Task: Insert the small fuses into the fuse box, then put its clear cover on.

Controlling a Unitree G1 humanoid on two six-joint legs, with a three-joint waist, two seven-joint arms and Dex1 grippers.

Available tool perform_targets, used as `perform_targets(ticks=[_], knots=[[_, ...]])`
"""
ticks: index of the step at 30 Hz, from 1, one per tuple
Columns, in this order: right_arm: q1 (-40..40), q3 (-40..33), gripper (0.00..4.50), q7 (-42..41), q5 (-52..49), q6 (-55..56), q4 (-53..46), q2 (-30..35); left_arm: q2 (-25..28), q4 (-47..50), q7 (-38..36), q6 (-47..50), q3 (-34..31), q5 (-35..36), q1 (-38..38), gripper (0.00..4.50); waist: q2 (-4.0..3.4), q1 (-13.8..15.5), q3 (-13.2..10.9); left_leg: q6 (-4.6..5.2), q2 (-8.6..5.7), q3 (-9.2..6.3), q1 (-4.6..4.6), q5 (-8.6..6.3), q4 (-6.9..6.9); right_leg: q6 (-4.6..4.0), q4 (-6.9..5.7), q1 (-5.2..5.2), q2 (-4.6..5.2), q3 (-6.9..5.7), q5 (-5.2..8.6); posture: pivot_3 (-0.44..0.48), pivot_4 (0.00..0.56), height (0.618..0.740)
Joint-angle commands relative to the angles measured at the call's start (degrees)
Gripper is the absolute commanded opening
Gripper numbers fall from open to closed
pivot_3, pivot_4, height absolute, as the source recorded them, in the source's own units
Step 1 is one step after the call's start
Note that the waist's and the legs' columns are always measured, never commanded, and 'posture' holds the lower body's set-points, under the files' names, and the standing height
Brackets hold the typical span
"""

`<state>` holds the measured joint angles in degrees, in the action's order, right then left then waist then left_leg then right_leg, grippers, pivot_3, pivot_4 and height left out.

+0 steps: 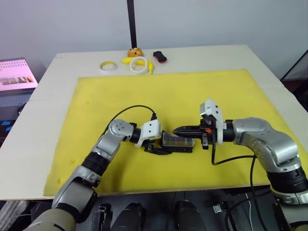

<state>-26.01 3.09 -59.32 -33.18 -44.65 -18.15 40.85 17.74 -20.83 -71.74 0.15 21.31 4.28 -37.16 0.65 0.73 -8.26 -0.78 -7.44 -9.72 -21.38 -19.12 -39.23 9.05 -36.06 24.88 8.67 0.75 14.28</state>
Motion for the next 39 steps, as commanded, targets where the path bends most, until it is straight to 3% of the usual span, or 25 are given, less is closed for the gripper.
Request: perform_targets(ticks=[1, 6, 10, 28, 36, 39], knots=[[-0.5, -0.3, 0.02, 0.4, 0.0, 1.0, -0.6, 0.1, 0.0, 0.0, 0.8, -1.0, -0.7, -0.1, -0.9, 2.57, 0.0, 0.0, 0.0, 0.0, 0.0, 0.0, 0.0, 0.0, 0.0, 0.0, 0.0, 0.0, 0.0, 0.0, 0.0, 0.0, 0.15, 0.74], [5.8, 12.7, 0.02, 2.0, 14.8, 5.2, 3.2, 6.8, -0.3, -0.2, 0.9, -0.9, -0.6, -0.2, -1.0, 2.57, -0.03, -0.1, 0.1, 0.0, -0.02, 0.04, 0.03, 0.0, 0.0, 0.0, 0.0, -0.01, 0.01, 0.01, 0.0, 0.0, 0.15, 0.74], [5.8, 11.6, 0.02, 3.0, 14.3, 5.2, 4.1, 5.8, -0.7, -0.6, 1.0, -0.3, -0.7, 0.0, -1.4, 2.57, 0.1, 0.1, 0.2, 0.0, 0.02, 0.0, 0.39, 0.0, 0.03, 0.0, 0.05, -0.42, -0.02, -0.04, 0.0, 0.0, 0.15, 0.74], [5.6, 5.7, 0.02, 4.1, 6.6, 3.0, -3.5, 2.5, -0.9, -1.4, 0.8, -1.2, -0.4, -0.4, -1.3, 2.57, 0.11, 0.1, 0.2, 0.01, 0.01, -0.01, 0.41, -0.01, 0.03, 0.0, 0.05, -0.42, -0.01, -0.02, 0.0, 0.0, 0.15, 0.74], [2.0, -1.4, 0.02, 6.2, -1.5, -2.2, -3.6, -1.4, -0.6, -1.2, 0.8, -1.4, -0.4, -0.4, -1.0, 2.57, 0.1, 0.1, 0.1, 0.01, 0.01, -0.01, 0.33, -0.01, 0.03, 0.0, 0.05, -0.35, 0.0, -0.02, 0.0, 0.0, 0.15, 0.74], [3.7, 0.7, 0.02, 6.4, 0.1, -2.7, -3.7, -0.5, -0.5, -1.0, 0.8, -1.3, -0.3, -0.4, -0.9, 2.57, 0.1, 0.2, 0.1, 0.01, 0.01, -0.03, 0.29, 0.0, 0.03, 0.0, 0.05, -0.32, 0.0, -0.03, 0.0, 0.0, 0.15, 0.74]])
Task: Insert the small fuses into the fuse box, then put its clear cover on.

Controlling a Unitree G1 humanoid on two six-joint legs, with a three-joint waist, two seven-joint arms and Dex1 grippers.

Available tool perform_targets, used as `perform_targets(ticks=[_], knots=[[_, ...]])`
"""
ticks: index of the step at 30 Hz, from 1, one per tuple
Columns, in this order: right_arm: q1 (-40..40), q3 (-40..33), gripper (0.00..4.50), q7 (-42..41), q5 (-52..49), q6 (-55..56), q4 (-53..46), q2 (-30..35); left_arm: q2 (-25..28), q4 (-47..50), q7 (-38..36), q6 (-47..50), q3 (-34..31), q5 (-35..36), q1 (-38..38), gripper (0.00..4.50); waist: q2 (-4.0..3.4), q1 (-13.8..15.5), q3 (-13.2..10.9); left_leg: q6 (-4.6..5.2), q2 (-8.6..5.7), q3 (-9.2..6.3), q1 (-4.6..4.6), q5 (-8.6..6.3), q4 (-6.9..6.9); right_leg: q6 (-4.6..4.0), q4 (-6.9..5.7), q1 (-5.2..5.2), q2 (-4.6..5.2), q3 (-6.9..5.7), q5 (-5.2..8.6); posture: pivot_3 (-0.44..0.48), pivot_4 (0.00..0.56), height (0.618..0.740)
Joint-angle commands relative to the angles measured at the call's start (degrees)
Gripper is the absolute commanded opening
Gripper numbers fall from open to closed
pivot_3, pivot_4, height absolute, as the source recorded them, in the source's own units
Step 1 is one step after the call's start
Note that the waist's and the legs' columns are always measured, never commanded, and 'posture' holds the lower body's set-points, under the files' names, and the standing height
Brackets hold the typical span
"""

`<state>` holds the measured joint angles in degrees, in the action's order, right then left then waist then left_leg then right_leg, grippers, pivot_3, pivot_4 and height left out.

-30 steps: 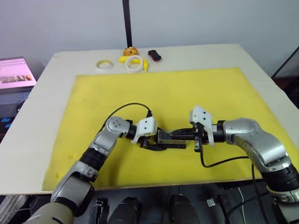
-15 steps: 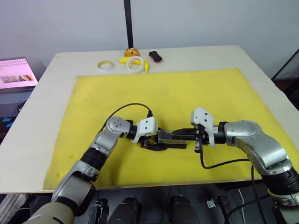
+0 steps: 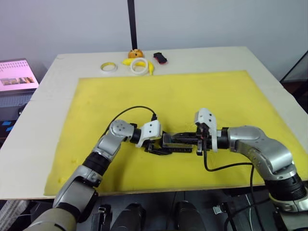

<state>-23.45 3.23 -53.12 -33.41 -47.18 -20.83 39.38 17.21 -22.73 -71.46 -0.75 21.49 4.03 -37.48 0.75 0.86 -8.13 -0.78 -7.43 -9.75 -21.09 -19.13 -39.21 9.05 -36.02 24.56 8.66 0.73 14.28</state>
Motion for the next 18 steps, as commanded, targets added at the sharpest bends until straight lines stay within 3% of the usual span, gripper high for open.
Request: perform_targets(ticks=[1, 6, 18], knots=[[2.8, 3.5, 0.02, -0.4, 2.8, 0.2, -1.1, 2.9, 0.1, 0.8, 0.5, -0.4, -0.4, -0.1, -0.6, 2.57, 0.0, 0.0, 0.0, 0.0, 0.0, -0.02, -0.01, 0.0, 0.0, 0.0, 0.0, 0.0, 0.0, -0.01, 0.0, 0.0, 0.15, 0.74], [5.9, 9.8, 0.02, 2.7, 8.9, -1.1, 1.0, 5.6, 0.0, 0.8, 0.6, -0.2, -0.4, -0.2, -0.7, 2.57, 0.01, -0.1, 0.1, 0.0, 0.01, 0.02, 0.04, 0.0, 0.01, 0.0, 0.0, -0.02, -0.01, 0.0, 0.0, 0.0, 0.15, 0.74], [6.5, 9.4, 0.02, 1.9, 8.1, 0.1, -1.7, 6.5, -0.3, 1.5, 0.7, 0.3, -0.3, -0.2, -0.3, 2.57, 0.07, 0.0, 0.1, 0.0, 0.02, 0.01, 0.16, 0.0, 0.02, 0.0, 0.0, -0.14, -0.02, 0.0, 0.0, 0.0, 0.15, 0.74]])
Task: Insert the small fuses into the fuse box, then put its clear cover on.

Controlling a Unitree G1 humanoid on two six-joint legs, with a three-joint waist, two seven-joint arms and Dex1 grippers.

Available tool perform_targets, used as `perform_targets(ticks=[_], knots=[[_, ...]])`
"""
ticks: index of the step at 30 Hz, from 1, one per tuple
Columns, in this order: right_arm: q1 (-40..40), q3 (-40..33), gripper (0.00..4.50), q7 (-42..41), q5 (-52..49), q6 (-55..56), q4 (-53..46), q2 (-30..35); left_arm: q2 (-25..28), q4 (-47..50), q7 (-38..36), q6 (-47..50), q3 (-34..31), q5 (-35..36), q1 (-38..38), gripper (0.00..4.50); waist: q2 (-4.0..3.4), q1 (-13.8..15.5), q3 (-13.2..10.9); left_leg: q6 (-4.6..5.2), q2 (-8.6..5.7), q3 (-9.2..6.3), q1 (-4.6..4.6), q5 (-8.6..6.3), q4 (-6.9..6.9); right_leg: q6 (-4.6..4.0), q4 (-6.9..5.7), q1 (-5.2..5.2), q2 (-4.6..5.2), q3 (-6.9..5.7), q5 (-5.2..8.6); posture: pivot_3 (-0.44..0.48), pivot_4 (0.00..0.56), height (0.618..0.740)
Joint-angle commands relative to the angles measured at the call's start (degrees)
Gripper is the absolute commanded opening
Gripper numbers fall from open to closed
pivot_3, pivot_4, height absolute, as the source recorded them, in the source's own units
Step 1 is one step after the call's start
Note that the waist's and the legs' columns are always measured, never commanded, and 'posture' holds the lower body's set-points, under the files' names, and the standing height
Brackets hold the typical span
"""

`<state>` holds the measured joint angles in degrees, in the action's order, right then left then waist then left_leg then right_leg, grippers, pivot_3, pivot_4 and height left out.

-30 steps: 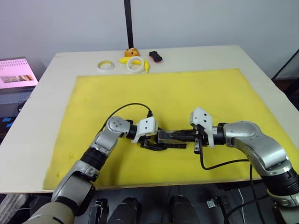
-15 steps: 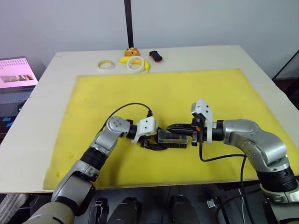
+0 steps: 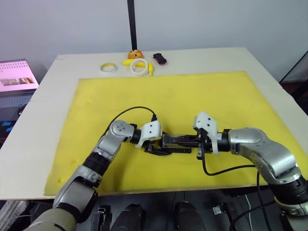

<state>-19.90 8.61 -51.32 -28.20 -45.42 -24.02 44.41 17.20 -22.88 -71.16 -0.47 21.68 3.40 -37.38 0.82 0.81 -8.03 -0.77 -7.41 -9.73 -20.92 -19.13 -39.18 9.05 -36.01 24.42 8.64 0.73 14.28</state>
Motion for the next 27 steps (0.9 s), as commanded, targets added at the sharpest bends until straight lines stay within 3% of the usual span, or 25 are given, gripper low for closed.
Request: perform_targets(ticks=[1, 6, 11, 14, 18, 21, 22, 27], knots=[[3.1, 3.4, 0.02, -0.3, 2.8, 0.0, 1.0, 1.3, -0.3, 1.7, 0.4, 0.1, -0.5, 0.4, -0.4, 2.57, 0.0, 0.0, 0.0, 0.0, 0.0, 0.0, 0.0, 0.0, 0.0, 0.0, 0.0, 0.0, 0.0, 0.0, 0.0, 0.0, 0.15, 0.74], [3.5, -2.0, 0.02, -1.1, 1.4, 5.2, -2.3, 1.8, 0.1, 2.4, 0.3, 0.4, -0.6, 0.6, 0.3, 2.57, 0.0, 0.0, 0.0, 0.0, -0.01, 0.0, 0.0, 0.0, 0.0, 0.0, 0.0, 0.0, 0.01, 0.0, 0.0, 0.0, 0.15, 0.74], [5.1, -11.5, 0.02, -4.4, -4.1, 3.9, -5.7, 7.3, 0.9, 4.0, 0.9, 1.2, -1.0, 0.6, 1.3, 2.57, -0.01, 0.1, -0.1, 0.0, -0.03, -0.02, -0.17, 0.0, 0.0, 0.0, 0.01, 0.14, 0.01, 0.0, 0.0, 0.0, 0.15, 0.74], [6.9, -15.4, 0.87, -6.0, -6.2, 3.2, -6.0, 9.9, 1.7, 4.9, 0.8, 2.3, -1.3, 0.8, 1.7, 2.57, -0.01, 0.0, -0.1, 0.0, 0.0, -0.02, -0.22, 0.0, 0.0, 0.0, 0.02, 0.19, -0.01, -0.01, 0.0, 0.0, 0.15, 0.74], [10.6, -22.7, 2.84, -10.3, -9.2, 2.3, -6.3, 15.1, 6.9, 10.2, -2.1, 6.6, -3.9, 4.2, 4.0, 4.49, -0.04, -0.2, -0.1, 0.01, 0.02, 0.01, -0.25, 0.0, 0.05, 0.0, 0.01, 0.26, -0.01, -0.01, 0.0, 0.0, 0.15, 0.74], [12.3, -27.4, 4.2, -12.5, -11.1, 1.6, -5.9, 17.6, 13.0, 16.0, -4.6, 10.5, -7.4, 8.1, 6.4, 4.5, -0.13, -0.3, -0.2, 0.0, 0.07, 0.06, -0.26, 0.0, 0.08, 0.0, 0.0, 0.32, -0.04, 0.0, 0.0, 0.0, 0.15, 0.74], [12.9, -29.5, 4.45, -13.4, -11.9, 1.2, -5.5, 18.5, 15.9, 18.8, -5.9, 12.5, -9.4, 10.2, 7.6, 4.5, -0.18, -0.3, -0.2, 0.0, 0.08, 0.06, -0.26, 0.0, 0.08, 0.0, 0.01, 0.32, -0.04, 0.0, 0.0, 0.0, 0.15, 0.74], [16.3, -37.7, 4.45, -18.3, -13.3, 0.2, -2.9, 22.5, 30.0, 30.8, -9.9, 26.2, -19.2, 20.7, 12.7, 4.5, -0.24, 0.1, -0.3, 0.01, 0.06, 0.05, -0.38, -0.01, 0.04, 0.0, 0.01, 0.38, -0.01, 0.0, 0.0, 0.0, 0.15, 0.74]])
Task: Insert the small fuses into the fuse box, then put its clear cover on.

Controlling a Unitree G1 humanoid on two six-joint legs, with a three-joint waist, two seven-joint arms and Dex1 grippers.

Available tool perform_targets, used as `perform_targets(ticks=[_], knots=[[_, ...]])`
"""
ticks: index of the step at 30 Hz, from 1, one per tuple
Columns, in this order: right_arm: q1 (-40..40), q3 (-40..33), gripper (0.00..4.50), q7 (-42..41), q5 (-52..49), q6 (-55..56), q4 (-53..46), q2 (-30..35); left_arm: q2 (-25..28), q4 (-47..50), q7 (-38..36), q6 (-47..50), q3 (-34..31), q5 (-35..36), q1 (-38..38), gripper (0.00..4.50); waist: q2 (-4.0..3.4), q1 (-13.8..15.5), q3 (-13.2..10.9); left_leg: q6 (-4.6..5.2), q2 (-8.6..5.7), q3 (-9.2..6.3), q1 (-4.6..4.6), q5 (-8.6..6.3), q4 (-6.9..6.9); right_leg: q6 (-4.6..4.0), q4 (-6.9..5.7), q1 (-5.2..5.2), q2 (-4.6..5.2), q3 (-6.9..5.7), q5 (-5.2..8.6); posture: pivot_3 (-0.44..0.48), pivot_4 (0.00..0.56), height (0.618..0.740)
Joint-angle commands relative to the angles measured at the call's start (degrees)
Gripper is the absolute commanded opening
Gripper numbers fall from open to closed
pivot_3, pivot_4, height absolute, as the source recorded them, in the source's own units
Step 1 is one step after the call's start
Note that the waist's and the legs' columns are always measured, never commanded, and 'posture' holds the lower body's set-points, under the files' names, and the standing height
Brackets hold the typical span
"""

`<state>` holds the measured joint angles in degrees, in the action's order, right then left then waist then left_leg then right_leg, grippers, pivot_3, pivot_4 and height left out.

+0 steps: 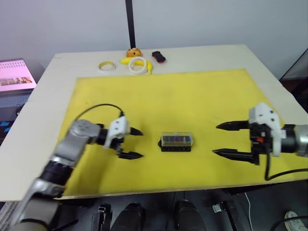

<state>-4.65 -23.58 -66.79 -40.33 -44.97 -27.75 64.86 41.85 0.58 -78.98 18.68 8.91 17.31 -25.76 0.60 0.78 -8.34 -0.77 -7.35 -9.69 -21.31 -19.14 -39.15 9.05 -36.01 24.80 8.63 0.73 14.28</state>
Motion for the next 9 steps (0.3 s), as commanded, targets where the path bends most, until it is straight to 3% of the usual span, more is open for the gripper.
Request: perform_targets(ticks=[1, 6, 9], knots=[[2.1, -7.3, 4.45, -4.3, -0.9, -0.3, 1.6, 3.0, 8.8, 9.2, -2.8, 10.3, -9.5, 9.3, 2.1, 4.5, -0.04, 0.1, -0.1, 0.0, -0.01, -0.01, -0.03, 0.0, -0.01, 0.0, 0.02, 0.0, 0.0, 0.0, 0.0, 0.0, 0.15, 0.74], [6.7, -14.1, 4.45, -10.6, 0.3, 0.3, 5.1, 5.9, 19.5, 13.9, -3.6, 17.4, -20.9, 15.7, 6.9, 4.5, -0.24, -0.1, -0.2, 0.02, 0.0, 0.01, 0.02, -0.02, 0.01, -0.01, 0.01, -0.03, 0.0, 0.0, 0.0, 0.0, 0.15, 0.74], [8.0, -16.2, 4.45, -11.9, 0.5, 0.0, 5.6, 6.5, 22.6, 14.9, -3.6, 18.6, -25.8, 17.8, 9.4, 4.5, -0.38, -0.1, -0.3, 0.03, 0.02, 0.06, 0.04, -0.02, 0.02, -0.01, 0.01, -0.03, 0.0, 0.01, 0.0, 0.0, 0.15, 0.74]])
